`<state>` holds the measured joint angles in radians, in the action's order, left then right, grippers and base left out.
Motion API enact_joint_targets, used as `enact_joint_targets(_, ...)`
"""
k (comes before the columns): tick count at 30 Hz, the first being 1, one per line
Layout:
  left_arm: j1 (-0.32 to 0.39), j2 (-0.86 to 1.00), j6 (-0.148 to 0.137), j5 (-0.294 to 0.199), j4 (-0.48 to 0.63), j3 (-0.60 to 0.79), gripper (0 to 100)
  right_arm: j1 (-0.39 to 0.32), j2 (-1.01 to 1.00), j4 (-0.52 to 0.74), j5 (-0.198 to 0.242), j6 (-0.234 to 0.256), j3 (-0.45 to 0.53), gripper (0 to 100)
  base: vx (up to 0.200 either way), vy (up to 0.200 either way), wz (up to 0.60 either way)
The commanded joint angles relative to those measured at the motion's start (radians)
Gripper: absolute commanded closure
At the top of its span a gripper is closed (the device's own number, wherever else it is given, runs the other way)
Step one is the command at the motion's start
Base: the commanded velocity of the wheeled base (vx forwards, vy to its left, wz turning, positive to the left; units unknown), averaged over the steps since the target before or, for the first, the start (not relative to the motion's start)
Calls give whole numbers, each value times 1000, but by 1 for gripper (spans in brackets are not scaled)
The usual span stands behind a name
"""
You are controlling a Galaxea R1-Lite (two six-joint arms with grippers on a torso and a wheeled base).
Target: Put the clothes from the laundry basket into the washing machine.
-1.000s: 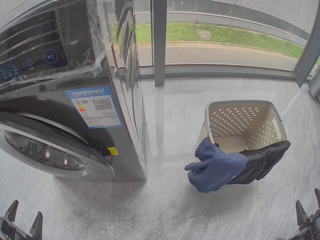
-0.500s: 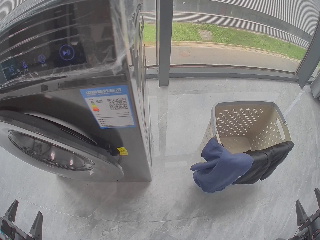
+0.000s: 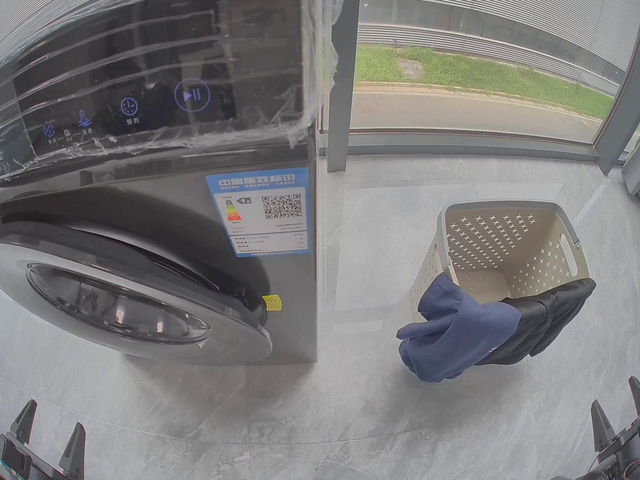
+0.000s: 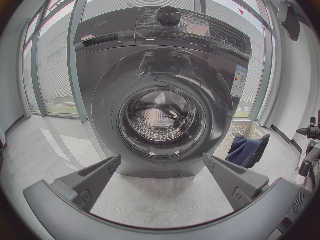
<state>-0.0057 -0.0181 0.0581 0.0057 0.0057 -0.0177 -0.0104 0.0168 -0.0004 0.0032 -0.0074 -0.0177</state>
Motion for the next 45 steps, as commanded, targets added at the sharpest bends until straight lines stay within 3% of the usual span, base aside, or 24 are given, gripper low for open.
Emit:
enact_joint_targets(1, 0, 18, 0, 0, 0, 16, 0, 0, -17, 0, 1, 0, 18, 0, 0, 200, 0)
enact_joint_targets(26, 0, 18, 0, 0, 0, 16, 0, 0, -17, 0, 1, 0, 18, 0, 0, 200, 0)
enact_joint_targets(45, 0, 18, 0, 0, 0, 16, 0, -2, -17, -1, 0, 0, 18, 0, -63, 0, 63)
